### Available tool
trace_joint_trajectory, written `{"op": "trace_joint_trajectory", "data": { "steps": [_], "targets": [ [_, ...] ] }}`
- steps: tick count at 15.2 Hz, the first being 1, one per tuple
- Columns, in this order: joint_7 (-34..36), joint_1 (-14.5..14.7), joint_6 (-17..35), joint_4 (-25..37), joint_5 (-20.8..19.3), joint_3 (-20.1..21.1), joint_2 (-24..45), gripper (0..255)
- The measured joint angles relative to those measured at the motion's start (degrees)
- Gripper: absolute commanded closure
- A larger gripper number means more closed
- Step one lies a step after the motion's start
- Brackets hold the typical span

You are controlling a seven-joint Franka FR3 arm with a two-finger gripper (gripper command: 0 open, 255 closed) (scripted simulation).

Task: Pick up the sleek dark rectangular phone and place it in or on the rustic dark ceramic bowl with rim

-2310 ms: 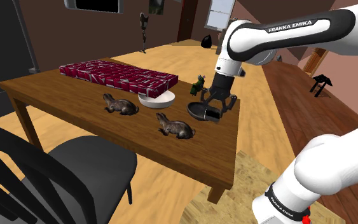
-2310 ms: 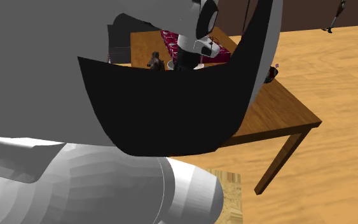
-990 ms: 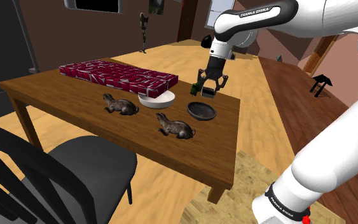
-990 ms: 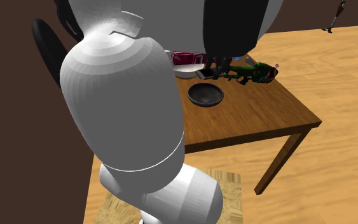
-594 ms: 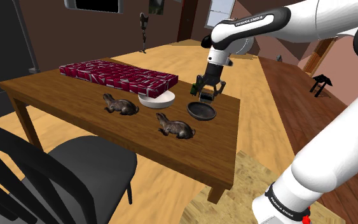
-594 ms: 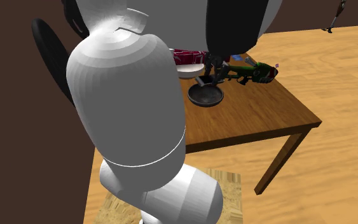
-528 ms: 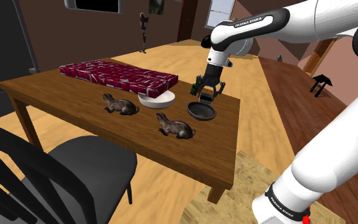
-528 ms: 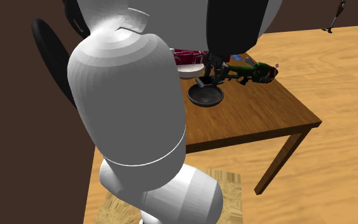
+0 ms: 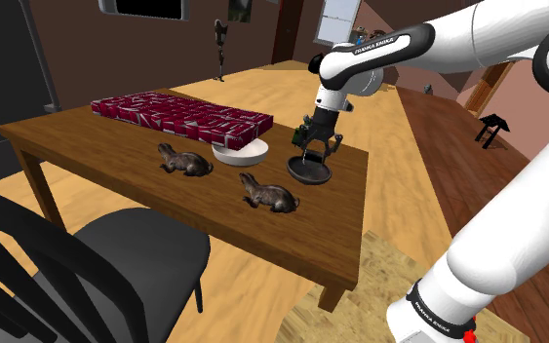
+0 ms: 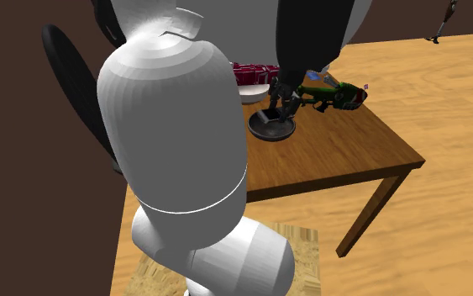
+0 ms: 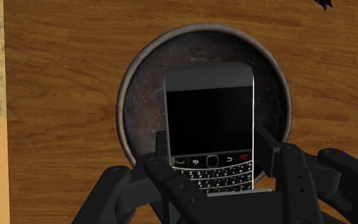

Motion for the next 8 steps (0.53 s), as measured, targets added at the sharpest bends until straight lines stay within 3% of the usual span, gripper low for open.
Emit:
{"op": "trace_joint_trajectory", "data": {
  "steps": [3,4,8],
  "targets": [
    [0.00,0.00,0.05,-0.02,0.01,0.00,0.02,255],
    [0.00,0.00,0.05,-0.02,0.01,0.00,0.02,0],
    [0.00,0.00,0.06,-0.02,0.01,0.00,0.02,0]
  ]
}}
